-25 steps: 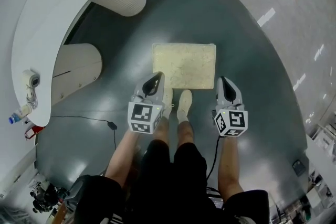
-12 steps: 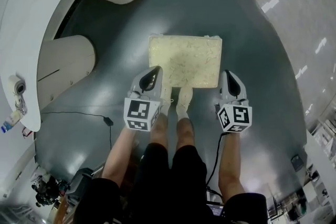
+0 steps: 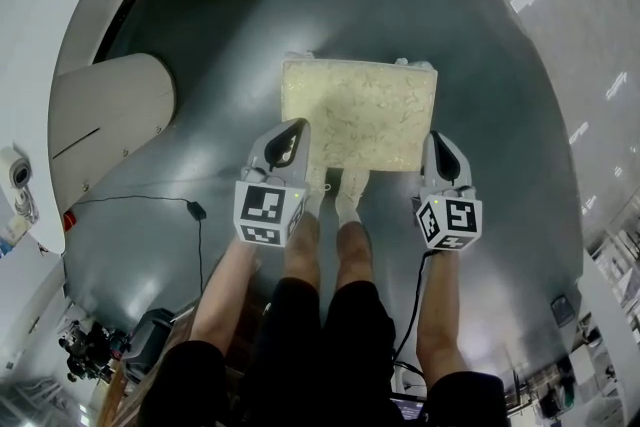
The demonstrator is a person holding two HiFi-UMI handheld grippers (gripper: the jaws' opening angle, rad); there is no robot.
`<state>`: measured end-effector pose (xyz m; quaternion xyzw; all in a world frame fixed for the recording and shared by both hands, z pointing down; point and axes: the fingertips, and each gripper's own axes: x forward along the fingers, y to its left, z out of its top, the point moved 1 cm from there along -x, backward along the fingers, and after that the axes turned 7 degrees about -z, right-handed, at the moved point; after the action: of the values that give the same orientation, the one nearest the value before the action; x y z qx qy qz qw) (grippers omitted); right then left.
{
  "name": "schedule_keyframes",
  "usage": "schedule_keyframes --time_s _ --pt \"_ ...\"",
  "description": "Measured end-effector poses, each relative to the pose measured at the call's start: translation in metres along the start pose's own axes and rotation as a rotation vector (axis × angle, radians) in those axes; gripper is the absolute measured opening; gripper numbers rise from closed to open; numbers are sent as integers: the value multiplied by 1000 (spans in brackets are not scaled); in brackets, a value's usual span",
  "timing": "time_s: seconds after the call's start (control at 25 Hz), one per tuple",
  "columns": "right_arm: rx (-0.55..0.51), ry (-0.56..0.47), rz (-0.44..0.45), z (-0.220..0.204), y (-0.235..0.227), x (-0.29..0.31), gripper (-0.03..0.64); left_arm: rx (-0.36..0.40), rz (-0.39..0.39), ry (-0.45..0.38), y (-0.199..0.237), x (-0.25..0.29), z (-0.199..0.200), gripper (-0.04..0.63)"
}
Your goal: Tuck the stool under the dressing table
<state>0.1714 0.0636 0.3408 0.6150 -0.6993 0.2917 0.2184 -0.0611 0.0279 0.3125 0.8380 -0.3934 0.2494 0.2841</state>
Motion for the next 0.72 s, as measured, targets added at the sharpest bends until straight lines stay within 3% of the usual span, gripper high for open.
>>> schedule_keyframes --time_s 0.36,0.56,0.72 --pt "-32 30 7 -34 -5 33 2 -41 27 36 24 24 -46 6" --pt "12 27 -13 -51 -15 48 2 -84 40 29 40 36 -69 6" --pt "77 33 -11 -63 -28 60 49 -157 24 16 51 46 -82 105"
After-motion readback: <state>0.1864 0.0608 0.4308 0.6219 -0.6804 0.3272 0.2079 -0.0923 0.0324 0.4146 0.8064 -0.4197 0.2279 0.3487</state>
